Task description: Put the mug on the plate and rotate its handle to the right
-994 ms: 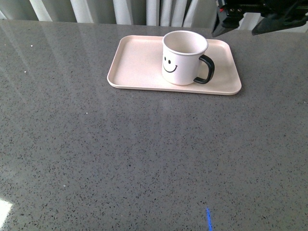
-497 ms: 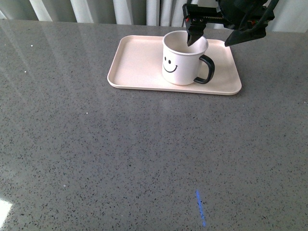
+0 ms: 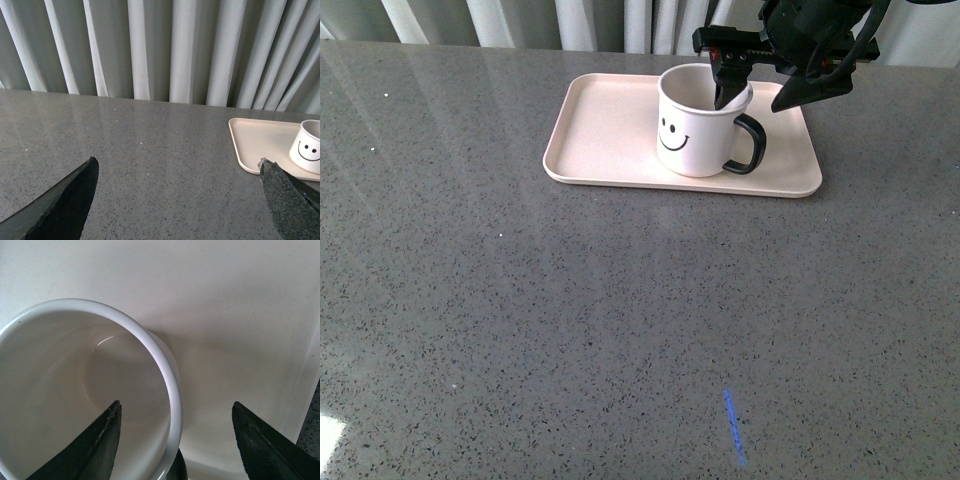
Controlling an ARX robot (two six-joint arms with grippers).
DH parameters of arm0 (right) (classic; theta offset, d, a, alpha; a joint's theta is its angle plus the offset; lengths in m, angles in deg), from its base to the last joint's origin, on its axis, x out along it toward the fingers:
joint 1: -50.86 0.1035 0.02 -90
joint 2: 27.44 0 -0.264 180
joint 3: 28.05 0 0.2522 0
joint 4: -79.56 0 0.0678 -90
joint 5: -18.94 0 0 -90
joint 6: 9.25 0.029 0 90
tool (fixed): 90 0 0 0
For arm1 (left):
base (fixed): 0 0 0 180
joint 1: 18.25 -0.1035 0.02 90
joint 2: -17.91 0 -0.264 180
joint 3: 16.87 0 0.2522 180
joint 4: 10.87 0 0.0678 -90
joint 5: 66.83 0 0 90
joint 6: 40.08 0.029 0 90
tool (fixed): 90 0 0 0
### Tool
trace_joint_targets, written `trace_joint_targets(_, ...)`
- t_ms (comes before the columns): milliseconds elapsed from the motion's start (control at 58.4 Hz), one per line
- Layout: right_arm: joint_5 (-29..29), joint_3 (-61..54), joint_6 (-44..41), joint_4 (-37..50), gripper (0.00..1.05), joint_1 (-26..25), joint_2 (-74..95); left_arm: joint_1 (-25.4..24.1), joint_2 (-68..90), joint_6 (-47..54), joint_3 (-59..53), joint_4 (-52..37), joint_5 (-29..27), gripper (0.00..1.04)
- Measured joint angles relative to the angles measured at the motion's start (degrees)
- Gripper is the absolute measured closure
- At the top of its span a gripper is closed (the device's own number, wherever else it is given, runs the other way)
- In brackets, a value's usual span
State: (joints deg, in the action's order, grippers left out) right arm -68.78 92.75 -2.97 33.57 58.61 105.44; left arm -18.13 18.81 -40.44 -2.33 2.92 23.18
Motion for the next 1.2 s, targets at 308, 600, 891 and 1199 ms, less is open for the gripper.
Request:
trace_joint_targets(308,-0.5,3.19,0.42,-2.16,0.87,0.39,1.49,0.0,0.0,0.0,0.0,0.0,0.0,0.09)
trace_joint_targets(600,0.33,7.63,1.88,-5.18,1.03,0.57,3.26,0.0,0.0,0.0,0.0,0.0,0.0,0.09)
trace_joint_targets(891,2.21,10.01,0.24,-7.3,1.03,0.13,2.64,0.0,0.0,0.0,0.0,0.0,0.0,0.09)
trace_joint_targets(1199,6.95,11.76,-16.31,-11.21,1.03,-2.73,1.44,0.0,0.0,0.0,0.0,0.0,0.0,0.09)
